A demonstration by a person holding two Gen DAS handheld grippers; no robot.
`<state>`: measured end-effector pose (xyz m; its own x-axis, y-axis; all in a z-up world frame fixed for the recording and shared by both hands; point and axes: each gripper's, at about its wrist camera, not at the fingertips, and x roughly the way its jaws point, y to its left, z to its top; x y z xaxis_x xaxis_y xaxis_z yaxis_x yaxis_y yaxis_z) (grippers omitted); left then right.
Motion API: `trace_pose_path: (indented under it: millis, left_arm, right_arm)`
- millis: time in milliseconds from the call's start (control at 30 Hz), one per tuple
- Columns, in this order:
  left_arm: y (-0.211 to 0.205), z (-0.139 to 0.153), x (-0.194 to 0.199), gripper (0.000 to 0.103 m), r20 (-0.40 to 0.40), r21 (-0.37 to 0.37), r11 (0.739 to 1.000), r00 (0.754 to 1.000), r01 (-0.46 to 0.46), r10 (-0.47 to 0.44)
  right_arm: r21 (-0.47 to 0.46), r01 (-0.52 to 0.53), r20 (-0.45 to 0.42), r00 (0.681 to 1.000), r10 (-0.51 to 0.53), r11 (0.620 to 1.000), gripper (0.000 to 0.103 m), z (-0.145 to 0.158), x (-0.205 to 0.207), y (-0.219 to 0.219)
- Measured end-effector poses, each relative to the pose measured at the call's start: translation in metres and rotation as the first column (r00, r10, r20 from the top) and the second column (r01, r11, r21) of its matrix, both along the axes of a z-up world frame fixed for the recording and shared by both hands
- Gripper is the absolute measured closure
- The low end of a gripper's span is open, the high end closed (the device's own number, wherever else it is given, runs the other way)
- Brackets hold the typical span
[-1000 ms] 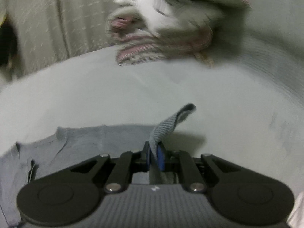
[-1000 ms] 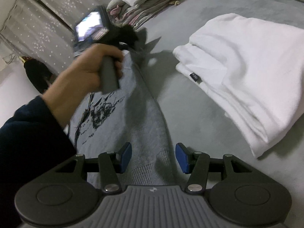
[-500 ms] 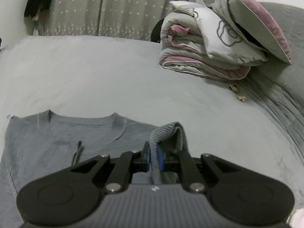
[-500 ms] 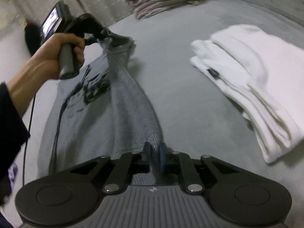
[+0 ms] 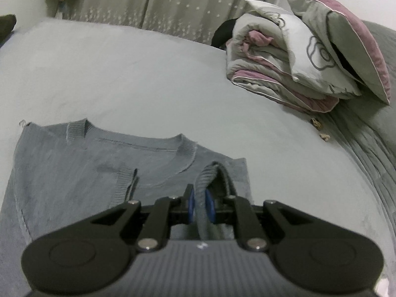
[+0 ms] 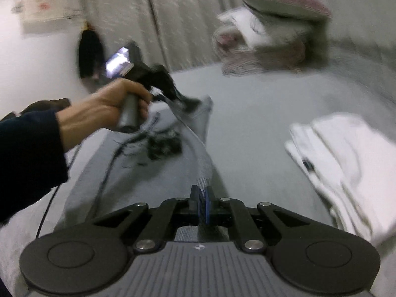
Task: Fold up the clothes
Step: 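Fold the other side over the center with both grippers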
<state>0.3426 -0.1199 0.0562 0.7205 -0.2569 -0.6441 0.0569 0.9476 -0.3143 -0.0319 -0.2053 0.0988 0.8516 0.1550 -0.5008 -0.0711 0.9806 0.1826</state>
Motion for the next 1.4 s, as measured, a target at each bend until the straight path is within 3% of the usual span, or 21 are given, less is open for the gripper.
trace_pose_path:
  millis: [233,400,500,600,633,767,833,933,967,1000,1067,1133,1167,1233,1267,1300,1400]
  left_arm:
    - [0.018,-0.009,0.001,0.091,-0.003,-0.022,0.999,0.999,-0.034,0.034]
    - [0.033,-0.013,-0.004,0.091,-0.019,-0.059,0.996,0.998,-0.062,0.061]
    - [0.036,-0.015,-0.008,0.091,-0.008,0.007,0.998,0.998,-0.067,0.068]
    - [0.043,-0.015,-0.011,0.090,-0.005,0.008,0.997,0.998,-0.070,0.070]
    - [0.046,-0.015,-0.011,0.087,-0.012,0.001,0.997,0.997,-0.075,0.075]
    - [0.048,-0.016,-0.004,0.052,-0.015,0.003,0.997,0.996,-0.082,0.082]
    - [0.044,-0.013,0.000,0.051,0.014,0.013,0.997,0.997,-0.075,0.075]
    - [0.028,-0.008,0.005,0.039,0.066,0.085,0.996,0.998,-0.015,0.010]
    - [0.019,-0.009,0.007,0.030,0.081,0.140,0.990,0.996,0.017,-0.029]
    - [0.009,-0.009,0.008,0.028,0.095,0.202,0.978,0.993,0.052,-0.072]
    - [-0.014,-0.015,0.008,0.028,0.122,0.356,0.927,0.978,0.119,-0.172]
    - [-0.031,-0.024,0.008,0.028,0.115,0.452,0.878,0.966,0.156,-0.231]
    - [-0.039,-0.028,0.009,0.029,0.108,0.491,0.854,0.961,0.171,-0.255]
    - [-0.042,-0.034,0.013,0.050,0.086,0.498,0.848,0.962,0.184,-0.259]
    - [-0.039,-0.035,0.016,0.083,0.066,0.468,0.865,0.969,0.182,-0.240]
    - [-0.036,-0.037,0.020,0.097,0.044,0.439,0.880,0.974,0.180,-0.221]
    - [-0.024,-0.036,0.022,0.098,0.040,0.389,0.907,0.981,0.158,-0.188]
  right_arm:
    - [-0.079,-0.132,0.011,0.991,0.133,0.988,0.096,0.003,-0.005,0.031]
    - [-0.127,-0.206,-0.048,0.978,0.201,0.970,0.096,-0.007,0.012,0.058]
    - [-0.137,-0.242,-0.085,0.969,0.232,0.961,0.096,-0.015,0.021,0.067]
    - [-0.160,-0.264,-0.107,0.963,0.249,0.951,0.096,-0.019,0.026,0.072]
    - [-0.163,-0.271,-0.112,0.960,0.255,0.949,0.096,-0.019,0.028,0.073]
    - [-0.155,-0.264,-0.140,0.960,0.244,0.952,0.096,-0.025,0.041,0.074]
    - [-0.152,-0.263,-0.140,0.960,0.243,0.953,0.096,-0.026,0.043,0.073]
    - [-0.148,-0.263,-0.143,0.960,0.243,0.953,0.095,-0.027,0.048,0.072]
    - [-0.146,-0.262,-0.143,0.960,0.242,0.954,0.095,-0.028,0.049,0.072]
    - [-0.145,-0.261,-0.144,0.960,0.241,0.954,0.095,-0.029,0.051,0.072]
    - [-0.141,-0.259,-0.148,0.960,0.238,0.956,0.095,-0.030,0.054,0.071]
    - [-0.141,-0.260,-0.151,0.959,0.239,0.955,0.095,-0.032,0.051,0.074]
    - [-0.147,-0.261,-0.153,0.959,0.239,0.954,0.095,-0.033,0.051,0.075]
    - [-0.158,-0.264,-0.156,0.958,0.240,0.952,0.095,-0.035,0.051,0.078]
    - [-0.156,-0.264,-0.156,0.958,0.240,0.952,0.095,-0.035,0.051,0.078]
    - [-0.154,-0.263,-0.155,0.958,0.240,0.952,0.096,-0.035,0.051,0.077]
    - [-0.148,-0.263,-0.152,0.959,0.240,0.954,0.096,-0.036,0.051,0.077]
